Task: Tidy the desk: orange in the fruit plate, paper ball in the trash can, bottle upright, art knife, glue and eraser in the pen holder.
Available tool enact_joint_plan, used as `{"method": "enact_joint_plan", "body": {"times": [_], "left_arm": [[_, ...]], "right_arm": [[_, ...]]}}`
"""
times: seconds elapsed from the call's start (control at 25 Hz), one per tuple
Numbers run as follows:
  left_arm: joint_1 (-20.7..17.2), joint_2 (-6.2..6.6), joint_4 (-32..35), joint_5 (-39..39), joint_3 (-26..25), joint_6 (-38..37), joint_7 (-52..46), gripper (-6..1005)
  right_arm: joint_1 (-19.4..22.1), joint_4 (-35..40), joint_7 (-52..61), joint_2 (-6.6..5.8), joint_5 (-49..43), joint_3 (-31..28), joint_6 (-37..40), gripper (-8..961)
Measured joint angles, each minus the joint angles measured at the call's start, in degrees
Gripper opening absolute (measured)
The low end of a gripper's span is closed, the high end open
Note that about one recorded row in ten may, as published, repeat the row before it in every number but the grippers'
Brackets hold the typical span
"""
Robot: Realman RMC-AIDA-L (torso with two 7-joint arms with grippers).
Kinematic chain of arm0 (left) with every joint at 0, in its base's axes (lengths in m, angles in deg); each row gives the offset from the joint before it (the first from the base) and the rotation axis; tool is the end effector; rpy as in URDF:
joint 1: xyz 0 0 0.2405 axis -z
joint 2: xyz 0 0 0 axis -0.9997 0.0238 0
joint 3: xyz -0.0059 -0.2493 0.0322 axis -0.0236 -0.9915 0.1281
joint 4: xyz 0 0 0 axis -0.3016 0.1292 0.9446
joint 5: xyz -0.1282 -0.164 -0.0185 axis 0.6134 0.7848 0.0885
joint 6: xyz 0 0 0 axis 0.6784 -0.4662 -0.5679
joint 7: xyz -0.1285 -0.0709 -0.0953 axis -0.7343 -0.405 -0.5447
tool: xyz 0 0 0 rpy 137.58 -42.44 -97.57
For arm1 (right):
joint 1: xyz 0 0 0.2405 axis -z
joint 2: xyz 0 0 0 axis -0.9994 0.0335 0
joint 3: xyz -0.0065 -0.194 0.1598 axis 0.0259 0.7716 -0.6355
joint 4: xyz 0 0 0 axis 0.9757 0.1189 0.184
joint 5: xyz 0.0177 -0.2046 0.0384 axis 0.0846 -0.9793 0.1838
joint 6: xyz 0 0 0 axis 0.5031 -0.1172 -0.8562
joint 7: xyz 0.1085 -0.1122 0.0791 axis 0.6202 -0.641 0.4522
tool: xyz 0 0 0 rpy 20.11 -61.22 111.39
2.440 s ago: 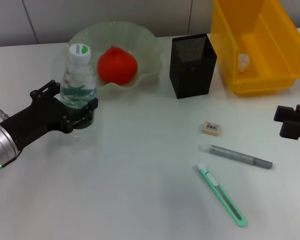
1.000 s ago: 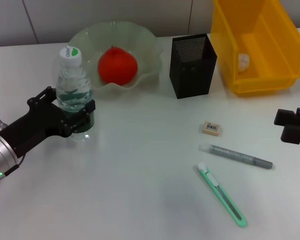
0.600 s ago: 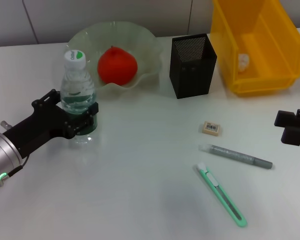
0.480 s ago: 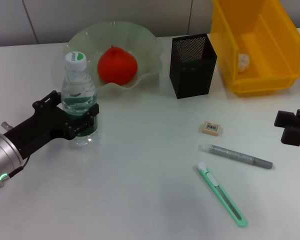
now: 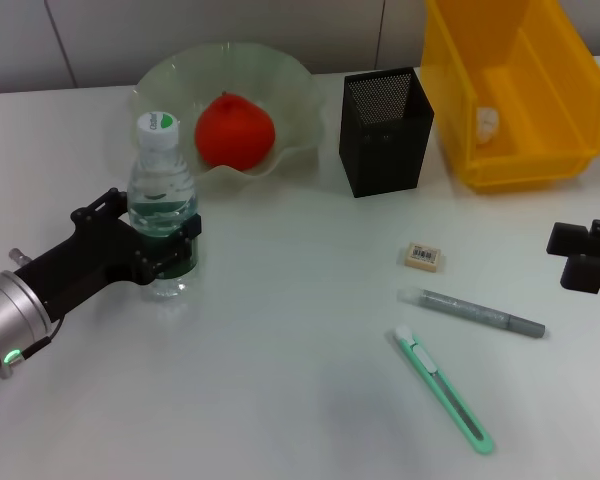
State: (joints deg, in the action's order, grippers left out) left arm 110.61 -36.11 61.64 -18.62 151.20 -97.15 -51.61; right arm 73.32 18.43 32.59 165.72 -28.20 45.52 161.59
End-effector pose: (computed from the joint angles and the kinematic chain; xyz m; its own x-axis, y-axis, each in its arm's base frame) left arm -0.2751 0.3433 -0.0695 0.7744 0.1578 0.6127 0.5215 -0.7075 -0.4769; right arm 0.2568 0.2357 0.0765 0.5222 -0.4406 -0.7302 -0.5129 -0.8463 0.1438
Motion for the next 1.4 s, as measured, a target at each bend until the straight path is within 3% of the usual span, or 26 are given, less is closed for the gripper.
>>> {"method": "enact_joint_plan", "body": {"times": [1.4], "left_arm": [[-0.8,0.03,-0.9,0.0,0.0,0.2,-0.7,779]], "right_arm": [[-0.4,0.1,0.2,0.05,0.2,-0.1,0.5,450]]}}
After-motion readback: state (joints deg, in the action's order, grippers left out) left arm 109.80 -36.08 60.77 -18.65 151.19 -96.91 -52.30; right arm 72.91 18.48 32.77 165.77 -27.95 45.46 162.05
